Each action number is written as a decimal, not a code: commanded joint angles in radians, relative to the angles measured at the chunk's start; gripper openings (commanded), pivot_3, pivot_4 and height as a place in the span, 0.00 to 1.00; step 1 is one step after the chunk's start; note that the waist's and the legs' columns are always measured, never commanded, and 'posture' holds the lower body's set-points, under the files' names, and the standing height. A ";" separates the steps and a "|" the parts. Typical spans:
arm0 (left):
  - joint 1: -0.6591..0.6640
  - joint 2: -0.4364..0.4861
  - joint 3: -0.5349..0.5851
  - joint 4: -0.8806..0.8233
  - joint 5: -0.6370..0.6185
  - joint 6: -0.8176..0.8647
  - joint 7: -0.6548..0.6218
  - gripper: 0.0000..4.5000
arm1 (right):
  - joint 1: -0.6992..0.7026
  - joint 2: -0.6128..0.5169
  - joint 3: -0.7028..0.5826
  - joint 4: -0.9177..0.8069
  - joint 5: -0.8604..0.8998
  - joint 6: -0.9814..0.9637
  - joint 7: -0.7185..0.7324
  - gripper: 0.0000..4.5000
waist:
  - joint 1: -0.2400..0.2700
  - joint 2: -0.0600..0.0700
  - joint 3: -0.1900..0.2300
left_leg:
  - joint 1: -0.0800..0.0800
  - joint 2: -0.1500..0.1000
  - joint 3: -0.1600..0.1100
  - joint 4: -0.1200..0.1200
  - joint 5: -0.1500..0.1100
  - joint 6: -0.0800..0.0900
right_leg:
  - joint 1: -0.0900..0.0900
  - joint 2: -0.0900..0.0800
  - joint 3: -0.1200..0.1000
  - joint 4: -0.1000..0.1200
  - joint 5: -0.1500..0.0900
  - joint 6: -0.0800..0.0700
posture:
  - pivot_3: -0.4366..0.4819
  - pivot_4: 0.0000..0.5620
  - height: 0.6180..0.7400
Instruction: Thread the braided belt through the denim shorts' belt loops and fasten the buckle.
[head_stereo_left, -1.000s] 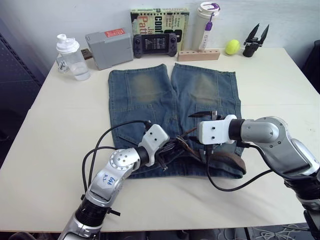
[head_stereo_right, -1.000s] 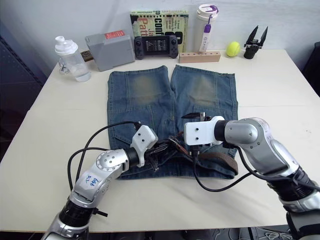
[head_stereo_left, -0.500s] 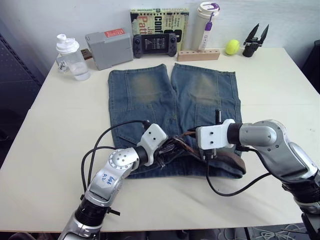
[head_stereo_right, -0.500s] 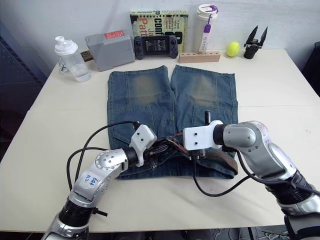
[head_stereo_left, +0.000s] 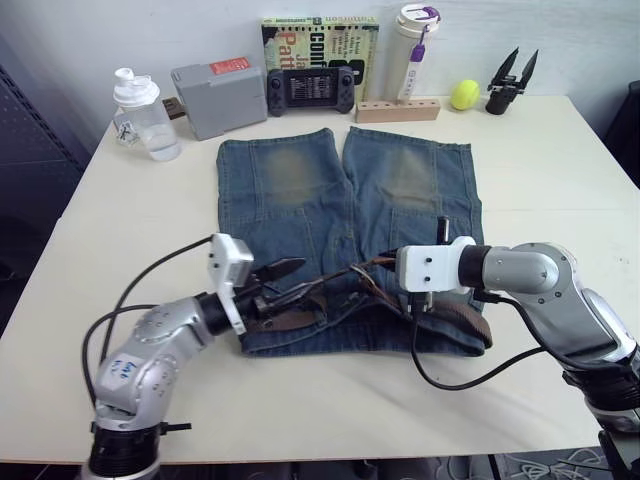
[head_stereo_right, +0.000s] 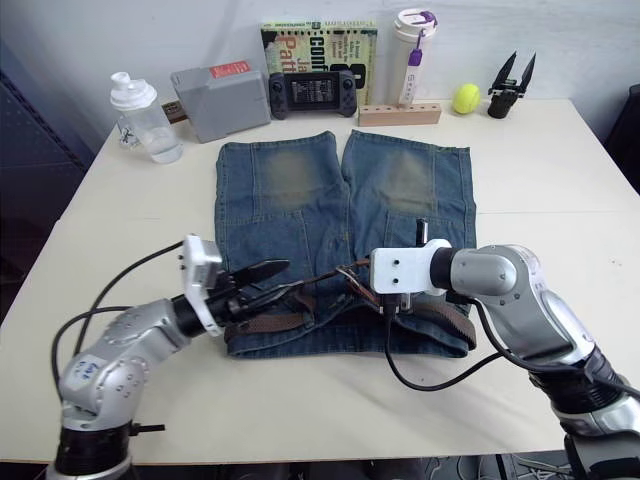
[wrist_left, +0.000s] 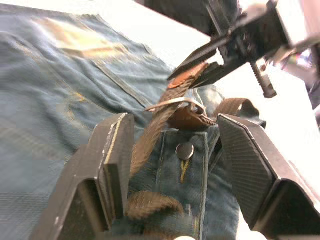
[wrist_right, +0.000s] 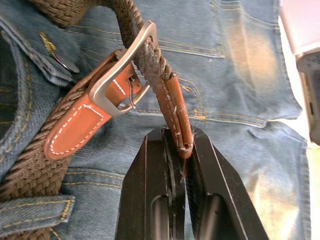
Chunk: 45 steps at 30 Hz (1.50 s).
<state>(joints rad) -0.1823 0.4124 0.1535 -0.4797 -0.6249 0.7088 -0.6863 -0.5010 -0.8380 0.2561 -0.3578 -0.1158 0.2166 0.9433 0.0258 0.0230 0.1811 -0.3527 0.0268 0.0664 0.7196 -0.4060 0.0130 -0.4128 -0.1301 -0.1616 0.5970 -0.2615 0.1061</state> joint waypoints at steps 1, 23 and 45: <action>0.011 0.049 -0.022 0.062 0.042 -0.061 -0.045 0.30 | 0.007 0.008 -0.054 -0.032 0.021 -0.026 -0.015 0.00 | 0.000 0.000 0.000 | 0.000 0.000 0.000 0.000 0.000 0.000 | 0.000 0.000 0.000 0.000 0.000 0.000 | 0.48 0.27 0.88; 0.011 0.154 -0.243 0.316 0.354 -0.253 -0.056 0.02 | 0.044 -0.168 -0.489 0.175 0.281 -0.046 0.046 0.00 | -0.001 0.000 0.000 | 0.001 0.000 0.002 -0.002 0.000 0.000 | 0.000 0.001 0.001 0.000 0.000 0.000 | 0.48 0.27 0.88; -0.197 0.201 -0.089 0.102 0.114 -0.160 -0.120 0.64 | -0.027 0.029 -0.086 0.007 0.110 -0.023 -0.008 0.00 | -0.001 -0.002 0.001 | 0.000 0.000 0.001 -0.001 0.000 0.000 | -0.001 0.000 0.000 0.000 0.000 0.000 | 0.48 0.27 0.88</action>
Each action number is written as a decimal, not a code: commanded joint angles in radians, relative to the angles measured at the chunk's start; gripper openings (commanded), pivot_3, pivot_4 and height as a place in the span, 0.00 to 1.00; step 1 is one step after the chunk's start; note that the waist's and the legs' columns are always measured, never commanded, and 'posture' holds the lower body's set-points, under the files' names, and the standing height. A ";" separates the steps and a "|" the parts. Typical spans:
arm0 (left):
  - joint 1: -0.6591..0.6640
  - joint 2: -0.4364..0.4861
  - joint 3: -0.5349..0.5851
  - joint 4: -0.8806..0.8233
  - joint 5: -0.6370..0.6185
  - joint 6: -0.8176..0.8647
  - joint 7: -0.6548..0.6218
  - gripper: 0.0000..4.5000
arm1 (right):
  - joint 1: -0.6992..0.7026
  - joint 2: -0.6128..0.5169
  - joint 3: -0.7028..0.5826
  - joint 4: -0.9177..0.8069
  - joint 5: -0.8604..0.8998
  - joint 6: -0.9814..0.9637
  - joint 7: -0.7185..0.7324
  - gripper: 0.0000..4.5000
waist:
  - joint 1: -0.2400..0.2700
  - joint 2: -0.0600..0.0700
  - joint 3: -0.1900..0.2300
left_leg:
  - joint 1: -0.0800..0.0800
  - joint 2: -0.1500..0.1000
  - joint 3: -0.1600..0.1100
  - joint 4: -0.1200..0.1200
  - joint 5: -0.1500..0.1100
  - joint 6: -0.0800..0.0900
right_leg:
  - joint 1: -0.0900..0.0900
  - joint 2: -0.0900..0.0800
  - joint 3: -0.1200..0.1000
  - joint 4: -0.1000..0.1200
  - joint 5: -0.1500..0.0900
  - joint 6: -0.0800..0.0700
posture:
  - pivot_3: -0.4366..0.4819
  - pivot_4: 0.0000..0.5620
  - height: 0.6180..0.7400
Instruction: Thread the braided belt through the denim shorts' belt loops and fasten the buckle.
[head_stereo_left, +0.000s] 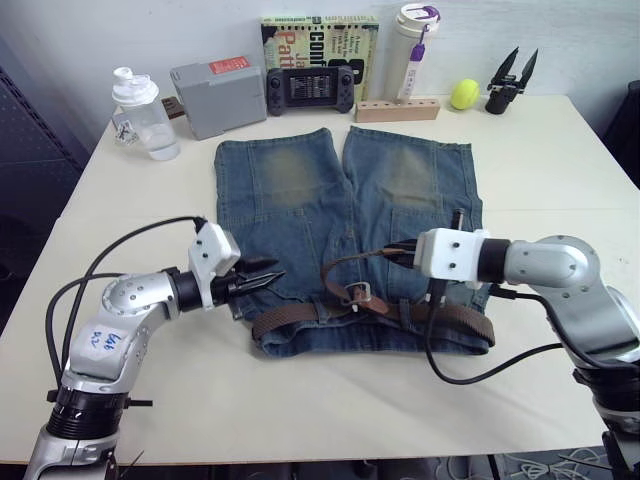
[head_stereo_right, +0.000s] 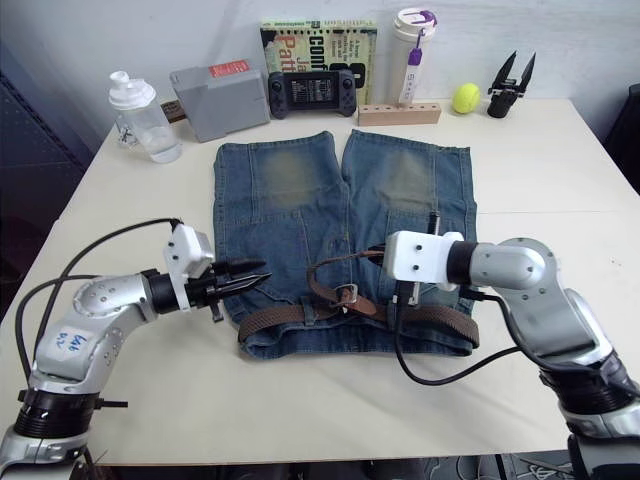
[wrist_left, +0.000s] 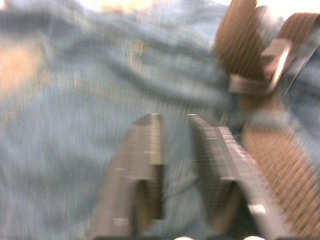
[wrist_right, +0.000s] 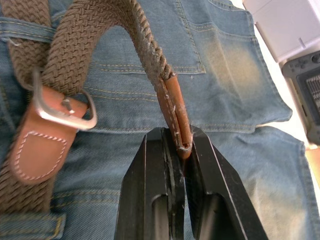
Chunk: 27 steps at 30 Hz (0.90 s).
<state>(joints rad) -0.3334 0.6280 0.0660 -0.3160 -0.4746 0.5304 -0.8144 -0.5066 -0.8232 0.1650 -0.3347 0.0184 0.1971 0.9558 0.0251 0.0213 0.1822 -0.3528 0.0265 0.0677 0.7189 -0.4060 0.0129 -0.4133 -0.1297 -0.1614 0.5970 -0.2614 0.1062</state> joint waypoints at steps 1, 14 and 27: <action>-0.062 -0.023 -0.024 -0.074 -0.035 0.024 0.011 0.72 | -0.026 0.023 0.012 -0.016 -0.031 -0.001 -0.024 0.00 | -0.001 0.000 0.000 | 0.000 0.000 0.000 0.000 0.000 0.000 | 0.000 0.000 0.000 0.000 0.000 0.000 | 0.48 0.27 0.88; -0.154 -0.092 -0.170 0.005 0.102 -0.030 0.062 0.98 | -0.041 0.063 0.037 -0.018 -0.052 -0.007 -0.020 0.00 | -0.002 0.000 0.000 | 0.000 0.000 0.001 0.000 0.000 0.000 | 0.000 0.001 0.000 0.000 0.000 0.000 | 0.48 0.27 0.88; -0.157 -0.136 -0.198 0.078 0.181 -0.121 0.060 0.01 | -0.037 0.081 0.026 -0.050 -0.030 0.026 -0.015 0.00 | -0.002 0.000 0.000 | 0.000 0.000 0.001 0.000 0.000 0.000 | 0.000 0.001 0.000 0.000 0.000 0.000 | 0.48 0.27 0.88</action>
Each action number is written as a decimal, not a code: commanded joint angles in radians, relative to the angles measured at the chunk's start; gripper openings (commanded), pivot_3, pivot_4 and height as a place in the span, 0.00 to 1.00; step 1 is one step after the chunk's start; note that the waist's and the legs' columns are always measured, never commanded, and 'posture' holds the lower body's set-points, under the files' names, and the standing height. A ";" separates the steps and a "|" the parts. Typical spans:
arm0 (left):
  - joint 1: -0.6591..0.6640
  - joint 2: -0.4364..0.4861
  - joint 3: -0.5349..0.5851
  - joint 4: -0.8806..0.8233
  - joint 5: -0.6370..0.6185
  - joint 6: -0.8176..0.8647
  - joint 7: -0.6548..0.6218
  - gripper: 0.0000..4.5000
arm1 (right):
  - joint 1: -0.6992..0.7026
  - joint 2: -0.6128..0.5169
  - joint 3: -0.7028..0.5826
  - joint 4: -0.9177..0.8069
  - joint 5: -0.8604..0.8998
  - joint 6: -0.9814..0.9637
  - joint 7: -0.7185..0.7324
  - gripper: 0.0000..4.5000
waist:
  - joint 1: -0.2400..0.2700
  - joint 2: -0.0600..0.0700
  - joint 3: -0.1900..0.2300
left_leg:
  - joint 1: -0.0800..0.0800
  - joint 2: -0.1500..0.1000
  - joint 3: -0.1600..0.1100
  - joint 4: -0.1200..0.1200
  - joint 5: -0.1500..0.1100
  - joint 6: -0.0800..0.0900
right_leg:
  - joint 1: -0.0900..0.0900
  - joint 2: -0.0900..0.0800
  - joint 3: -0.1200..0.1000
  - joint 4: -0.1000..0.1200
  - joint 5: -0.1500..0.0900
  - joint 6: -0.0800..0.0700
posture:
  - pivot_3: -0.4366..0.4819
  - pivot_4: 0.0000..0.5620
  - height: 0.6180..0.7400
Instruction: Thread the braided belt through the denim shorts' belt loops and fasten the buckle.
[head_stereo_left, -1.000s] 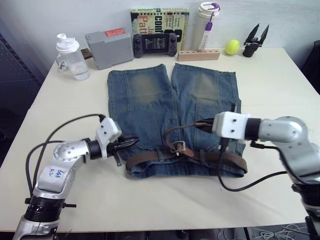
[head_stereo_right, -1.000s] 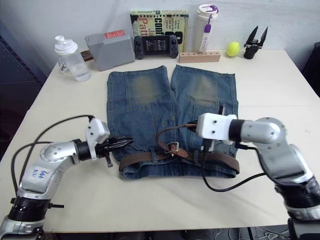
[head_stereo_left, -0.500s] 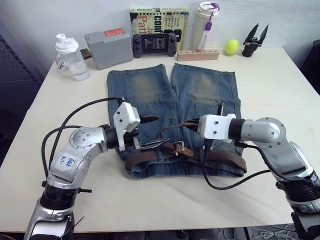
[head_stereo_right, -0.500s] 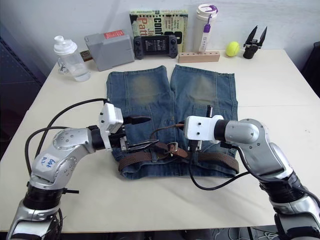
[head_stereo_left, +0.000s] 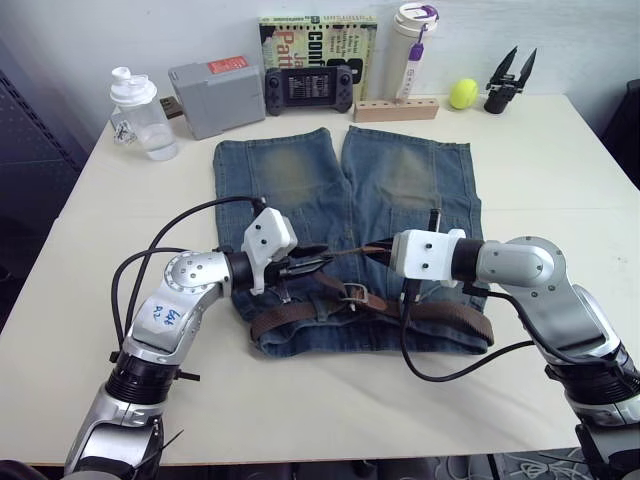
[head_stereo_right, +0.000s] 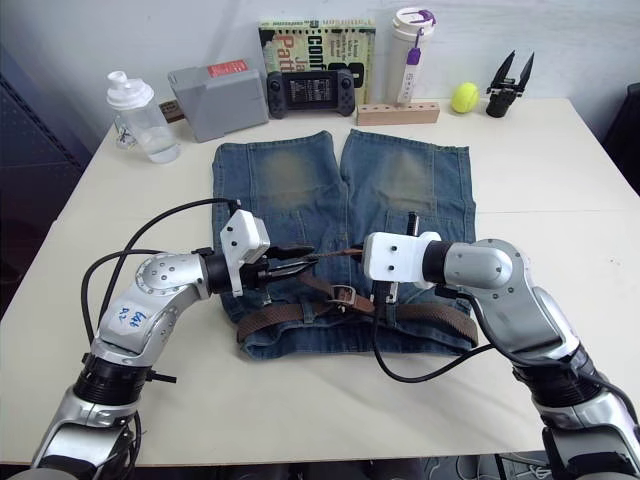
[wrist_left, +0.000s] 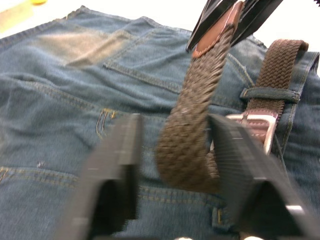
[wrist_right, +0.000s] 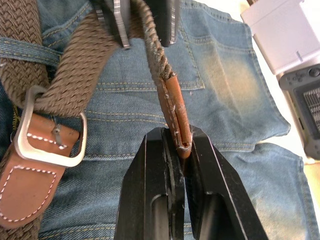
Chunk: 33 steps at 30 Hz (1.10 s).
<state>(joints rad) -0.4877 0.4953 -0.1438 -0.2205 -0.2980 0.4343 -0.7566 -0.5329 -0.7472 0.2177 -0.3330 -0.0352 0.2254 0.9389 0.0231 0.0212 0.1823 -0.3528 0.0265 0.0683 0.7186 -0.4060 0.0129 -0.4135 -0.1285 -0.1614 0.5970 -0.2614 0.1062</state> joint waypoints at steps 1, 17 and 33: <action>0.003 -0.007 0.016 -0.024 -0.002 -0.028 -0.001 0.01 | -0.009 0.005 -0.027 -0.051 0.024 0.003 0.002 0.00 | 0.000 0.000 0.000 | 0.000 0.000 0.000 0.000 0.000 0.000 | 0.000 0.000 0.000 0.000 0.000 0.000 | 0.48 0.27 0.88; 0.027 -0.072 0.057 -0.047 -0.026 -0.030 0.059 0.00 | 0.028 0.069 -0.200 -0.098 0.242 0.349 -0.076 0.82 | 0.001 0.000 0.000 | 0.000 0.000 0.000 0.000 0.000 0.000 | 0.000 0.000 0.000 0.000 0.000 0.000 | 0.48 0.27 0.88; 0.062 -0.118 0.093 -0.116 -0.081 -0.042 0.065 0.00 | 0.148 0.141 0.028 -0.197 0.307 0.570 -0.172 0.00 | 0.001 0.000 0.000 | 0.000 0.000 0.000 0.000 0.000 0.000 | 0.000 -0.001 0.000 0.001 0.000 0.000 | 0.48 0.27 0.88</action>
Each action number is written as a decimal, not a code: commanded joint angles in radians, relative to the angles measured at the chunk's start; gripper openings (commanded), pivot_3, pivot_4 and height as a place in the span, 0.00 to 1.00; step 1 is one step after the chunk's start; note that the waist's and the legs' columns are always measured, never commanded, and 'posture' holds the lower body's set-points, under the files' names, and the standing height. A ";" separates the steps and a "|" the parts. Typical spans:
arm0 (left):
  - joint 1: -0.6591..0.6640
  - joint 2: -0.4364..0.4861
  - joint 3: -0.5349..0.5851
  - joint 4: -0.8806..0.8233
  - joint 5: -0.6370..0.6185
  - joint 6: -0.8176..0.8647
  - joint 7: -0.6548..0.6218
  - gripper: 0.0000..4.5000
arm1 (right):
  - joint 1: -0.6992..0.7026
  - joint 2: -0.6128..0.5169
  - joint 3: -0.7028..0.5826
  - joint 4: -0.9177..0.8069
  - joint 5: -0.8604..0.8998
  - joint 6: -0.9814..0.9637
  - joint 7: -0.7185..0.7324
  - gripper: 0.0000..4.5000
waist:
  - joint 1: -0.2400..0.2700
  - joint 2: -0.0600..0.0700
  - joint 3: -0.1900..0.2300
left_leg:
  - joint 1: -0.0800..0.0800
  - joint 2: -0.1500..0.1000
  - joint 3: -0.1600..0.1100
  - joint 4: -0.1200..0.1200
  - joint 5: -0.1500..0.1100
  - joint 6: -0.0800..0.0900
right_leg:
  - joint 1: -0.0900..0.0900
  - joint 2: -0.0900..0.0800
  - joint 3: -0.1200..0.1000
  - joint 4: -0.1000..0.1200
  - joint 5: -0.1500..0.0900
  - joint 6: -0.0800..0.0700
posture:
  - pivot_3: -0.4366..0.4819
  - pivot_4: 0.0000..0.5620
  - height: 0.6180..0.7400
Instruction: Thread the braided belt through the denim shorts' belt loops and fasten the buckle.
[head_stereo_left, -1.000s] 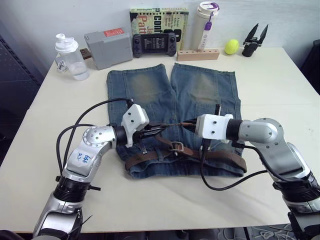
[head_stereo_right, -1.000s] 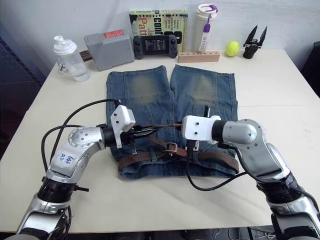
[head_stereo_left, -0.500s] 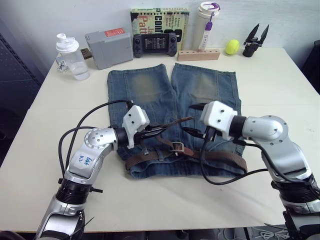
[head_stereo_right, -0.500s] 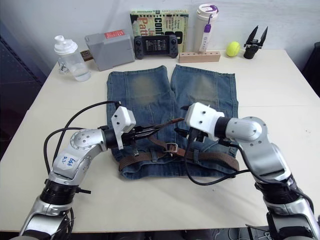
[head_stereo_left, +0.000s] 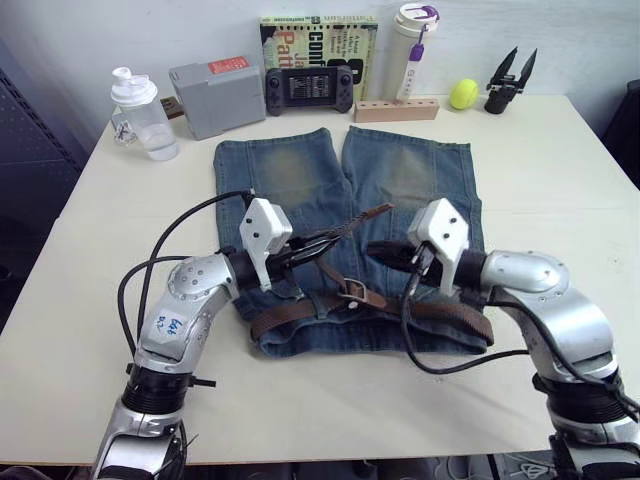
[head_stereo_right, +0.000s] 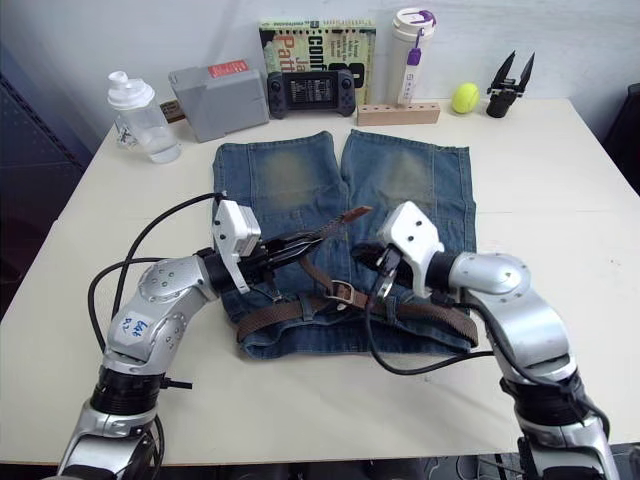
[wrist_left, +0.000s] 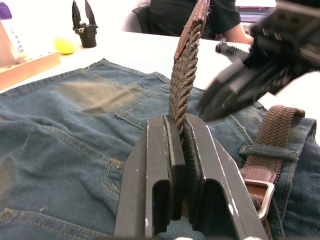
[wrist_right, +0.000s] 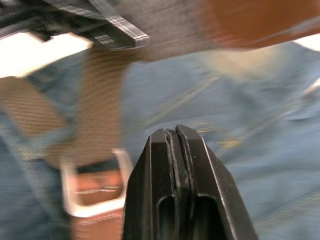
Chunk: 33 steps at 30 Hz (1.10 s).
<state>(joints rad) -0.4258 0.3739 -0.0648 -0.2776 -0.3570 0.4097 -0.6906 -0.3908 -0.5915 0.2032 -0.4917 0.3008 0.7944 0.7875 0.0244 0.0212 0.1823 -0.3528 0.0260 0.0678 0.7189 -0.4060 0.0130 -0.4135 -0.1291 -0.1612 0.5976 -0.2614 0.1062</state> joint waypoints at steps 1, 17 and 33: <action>0.001 0.003 0.014 -0.063 -0.022 -0.016 0.000 0.00 | 0.011 -0.016 0.067 -0.033 -0.045 0.006 -0.032 0.00 | -0.002 0.000 0.000 | 0.000 0.000 0.000 0.000 0.000 0.000 | 0.000 0.000 0.000 0.000 0.000 0.000 | 0.48 0.27 0.88; 0.170 0.019 0.086 -0.092 -0.043 -0.055 0.026 0.00 | 0.047 0.018 -0.041 -0.108 0.009 0.070 -0.100 0.00 | 0.003 0.000 0.000 | 0.000 0.000 -0.001 0.000 0.000 0.000 | 0.000 0.000 0.000 -0.001 0.000 0.000 | 0.48 0.27 0.88; 0.182 0.024 0.064 -0.106 -0.034 -0.069 0.040 0.00 | 0.098 -0.044 -0.039 -0.155 0.040 0.101 -0.139 0.00 | -0.001 -0.001 0.000 | 0.000 0.000 0.000 -0.001 0.000 0.000 | 0.000 0.000 0.000 -0.001 0.000 0.000 | 0.48 0.27 0.88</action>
<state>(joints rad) -0.2426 0.3934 -0.0025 -0.3452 -0.3893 0.3625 -0.6509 -0.2877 -0.6276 0.1602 -0.6208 0.3512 0.9157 0.6564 0.0233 0.0207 0.1819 -0.3526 0.0264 0.0675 0.7180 -0.4060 0.0129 -0.4134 -0.1289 -0.1611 0.5969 -0.2614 0.1062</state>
